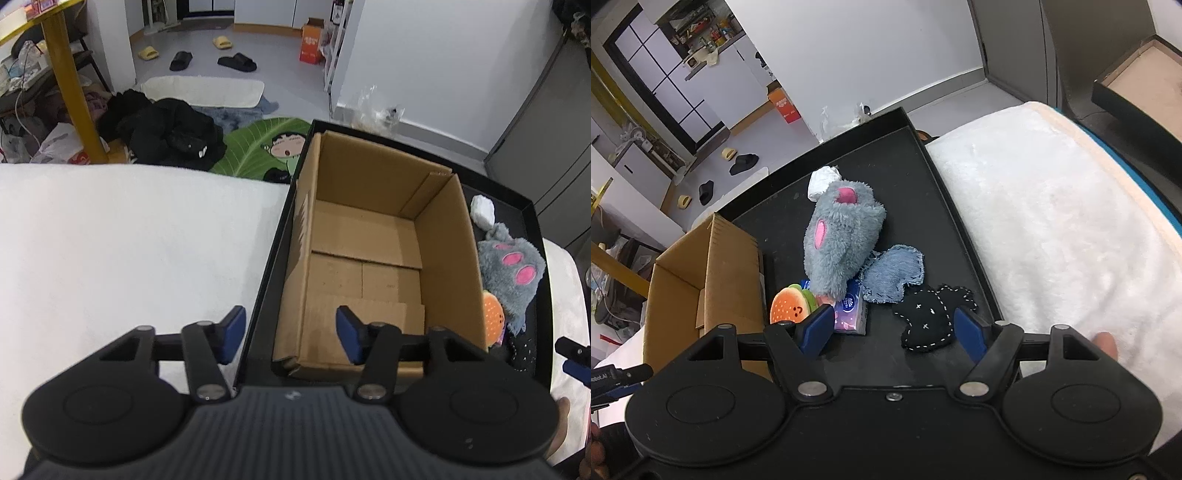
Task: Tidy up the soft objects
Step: 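Move the right gripper over the black stitched plush and close on it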
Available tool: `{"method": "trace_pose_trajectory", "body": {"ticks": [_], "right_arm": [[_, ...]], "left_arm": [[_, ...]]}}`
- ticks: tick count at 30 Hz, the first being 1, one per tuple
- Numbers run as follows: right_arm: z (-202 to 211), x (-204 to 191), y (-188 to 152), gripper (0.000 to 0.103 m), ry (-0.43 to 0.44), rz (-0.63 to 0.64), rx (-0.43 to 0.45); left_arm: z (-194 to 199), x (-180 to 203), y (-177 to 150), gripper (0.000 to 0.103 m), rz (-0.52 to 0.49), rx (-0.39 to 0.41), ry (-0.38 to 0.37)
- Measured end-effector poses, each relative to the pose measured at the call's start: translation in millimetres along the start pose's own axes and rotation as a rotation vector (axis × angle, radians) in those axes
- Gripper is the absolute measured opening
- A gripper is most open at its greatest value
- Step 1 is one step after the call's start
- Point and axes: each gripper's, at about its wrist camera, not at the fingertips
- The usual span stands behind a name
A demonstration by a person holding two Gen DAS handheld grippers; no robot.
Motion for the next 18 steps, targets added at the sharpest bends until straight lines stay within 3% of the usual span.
{"method": "trace_pose_trajectory", "body": {"ticks": [5, 10, 18], "right_arm": [[-11, -1, 3, 0.063, -0.005, -0.008, -0.009], [-14, 6, 5, 0.057, -0.001, -0.04, -0.008], [-27, 6, 9, 0.047, 0.009, -0.045, -0.029]], "left_arm": [[-7, -1, 4, 0.047, 0.013, -0.018, 0.012], [-16, -3, 6, 0.027, 0.027, -0.043, 0.032], [-19, 0, 7, 0.01, 0.023, -0.045, 0.029]]}}
Point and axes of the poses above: each gripper's, at about its wrist camera, not at the fingertips, and z roughly against the way its jaws point, x to its right, y to its top, and after that the axes turned 10 degrees about -x, right-handed
